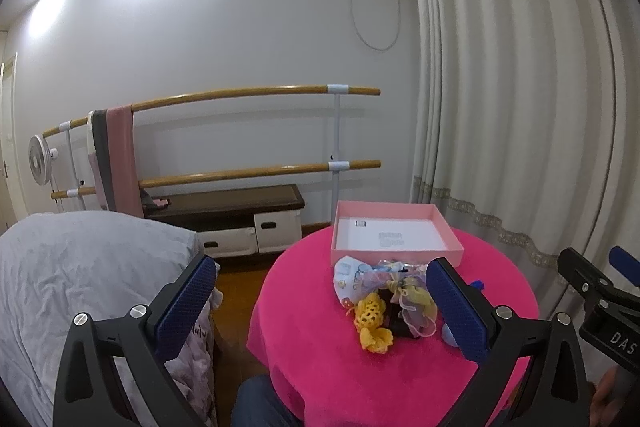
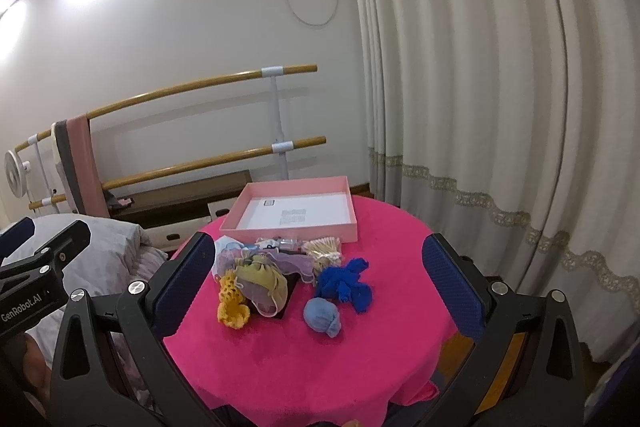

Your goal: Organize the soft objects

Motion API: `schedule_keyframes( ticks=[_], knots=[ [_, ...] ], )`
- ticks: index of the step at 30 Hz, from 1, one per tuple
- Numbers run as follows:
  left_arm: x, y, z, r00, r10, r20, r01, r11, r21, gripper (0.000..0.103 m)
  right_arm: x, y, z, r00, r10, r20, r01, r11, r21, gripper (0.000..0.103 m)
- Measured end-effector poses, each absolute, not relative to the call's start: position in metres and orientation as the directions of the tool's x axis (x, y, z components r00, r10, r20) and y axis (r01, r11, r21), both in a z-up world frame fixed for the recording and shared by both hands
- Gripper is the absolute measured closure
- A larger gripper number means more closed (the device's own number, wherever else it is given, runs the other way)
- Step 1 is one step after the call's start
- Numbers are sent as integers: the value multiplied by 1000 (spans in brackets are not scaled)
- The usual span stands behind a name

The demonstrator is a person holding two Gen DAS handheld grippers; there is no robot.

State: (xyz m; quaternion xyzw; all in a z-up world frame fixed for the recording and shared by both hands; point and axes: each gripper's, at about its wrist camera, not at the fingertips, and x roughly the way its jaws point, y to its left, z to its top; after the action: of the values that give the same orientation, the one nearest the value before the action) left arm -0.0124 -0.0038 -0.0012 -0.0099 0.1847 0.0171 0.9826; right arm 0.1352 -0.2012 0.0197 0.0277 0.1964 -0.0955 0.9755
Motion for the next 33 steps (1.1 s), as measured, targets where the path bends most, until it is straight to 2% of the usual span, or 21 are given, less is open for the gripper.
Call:
schedule_keyframes(
  ticks=[10,23,33],
  knots=[
    [23,-7,-27,890,32,-455,-33,999,6,0,160,-213,-9,871,-168,-461,196,981,13,0],
    [115,-10,-94,756,26,-655,-18,1000,19,0,217,-238,-95,737,-172,-654,215,977,-14,0],
    [182,-20,-124,703,1,-711,9,1000,10,0,248,-253,-133,658,-139,-740,206,979,-1,2]
  ],
)
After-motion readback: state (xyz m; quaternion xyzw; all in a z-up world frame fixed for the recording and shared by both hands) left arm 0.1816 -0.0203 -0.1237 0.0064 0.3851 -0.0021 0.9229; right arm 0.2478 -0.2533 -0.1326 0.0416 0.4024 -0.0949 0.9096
